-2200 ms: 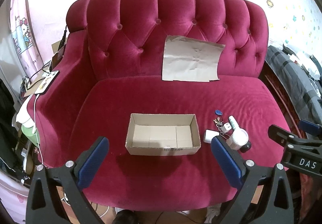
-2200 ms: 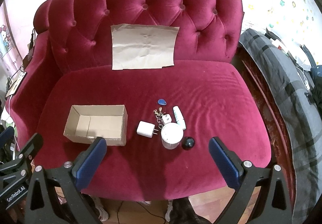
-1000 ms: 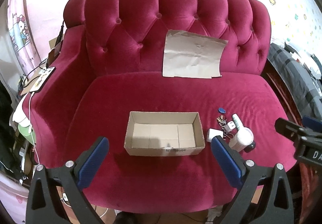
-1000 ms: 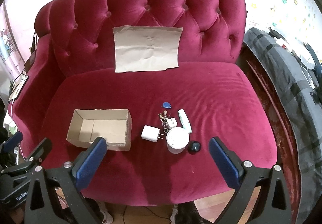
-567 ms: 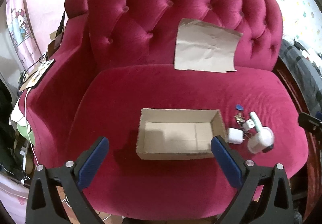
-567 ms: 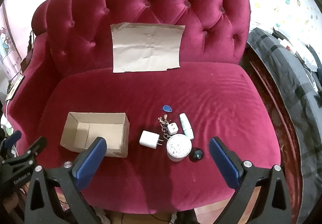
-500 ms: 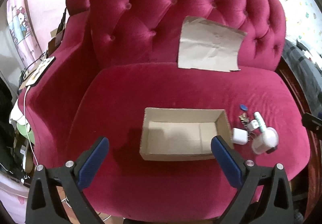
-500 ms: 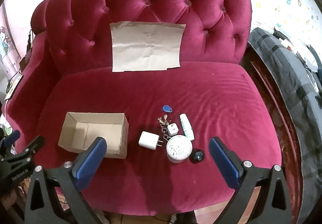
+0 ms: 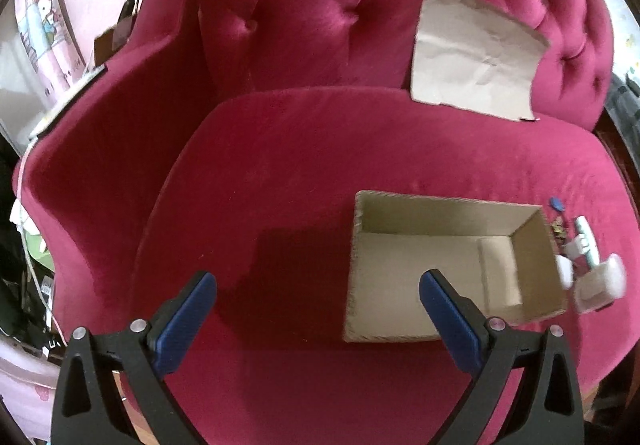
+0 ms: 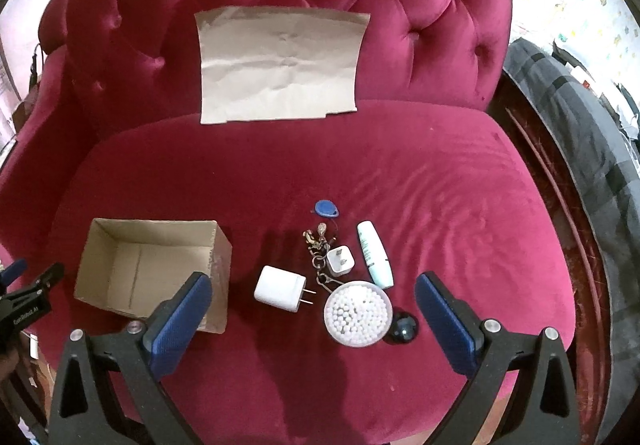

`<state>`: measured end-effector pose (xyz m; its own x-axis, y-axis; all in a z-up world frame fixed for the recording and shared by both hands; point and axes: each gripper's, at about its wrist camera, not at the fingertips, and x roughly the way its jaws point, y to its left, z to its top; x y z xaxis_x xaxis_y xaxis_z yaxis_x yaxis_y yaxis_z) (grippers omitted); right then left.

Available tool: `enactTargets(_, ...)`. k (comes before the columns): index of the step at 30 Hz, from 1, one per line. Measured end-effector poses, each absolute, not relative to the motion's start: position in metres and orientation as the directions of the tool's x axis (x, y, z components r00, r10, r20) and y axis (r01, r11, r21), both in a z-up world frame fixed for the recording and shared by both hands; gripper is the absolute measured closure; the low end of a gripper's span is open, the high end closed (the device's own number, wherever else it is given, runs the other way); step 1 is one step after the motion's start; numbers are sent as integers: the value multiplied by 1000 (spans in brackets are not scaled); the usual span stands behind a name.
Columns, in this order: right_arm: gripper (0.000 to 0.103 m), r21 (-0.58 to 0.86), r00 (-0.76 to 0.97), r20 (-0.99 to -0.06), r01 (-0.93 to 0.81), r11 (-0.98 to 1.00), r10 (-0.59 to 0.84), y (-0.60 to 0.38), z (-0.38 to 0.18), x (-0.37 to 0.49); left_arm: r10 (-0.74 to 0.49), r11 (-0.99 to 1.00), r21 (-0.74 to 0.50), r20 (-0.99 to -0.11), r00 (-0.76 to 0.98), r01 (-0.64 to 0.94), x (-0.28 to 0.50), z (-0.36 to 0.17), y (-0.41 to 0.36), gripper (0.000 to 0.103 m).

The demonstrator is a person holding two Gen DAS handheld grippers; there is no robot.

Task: Organize rigid objects
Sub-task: 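Move the left gripper to the cardboard box and grasp its side wall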

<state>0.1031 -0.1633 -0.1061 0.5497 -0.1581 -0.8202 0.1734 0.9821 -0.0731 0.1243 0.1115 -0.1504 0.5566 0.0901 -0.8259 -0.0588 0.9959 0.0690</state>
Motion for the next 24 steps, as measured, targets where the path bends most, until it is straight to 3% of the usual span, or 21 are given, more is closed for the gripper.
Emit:
enactTargets(13, 0, -73, 539, -826, 183, 980, -162, -164, -149, 130, 31, 998, 1, -860, 509, -59, 149, -204, 135, 2)
enactTargets(24, 0, -63, 568, -808, 183, 981, -158, -161, -155, 137, 5, 1000, 4, -894, 447, -3, 174, -229, 126, 42)
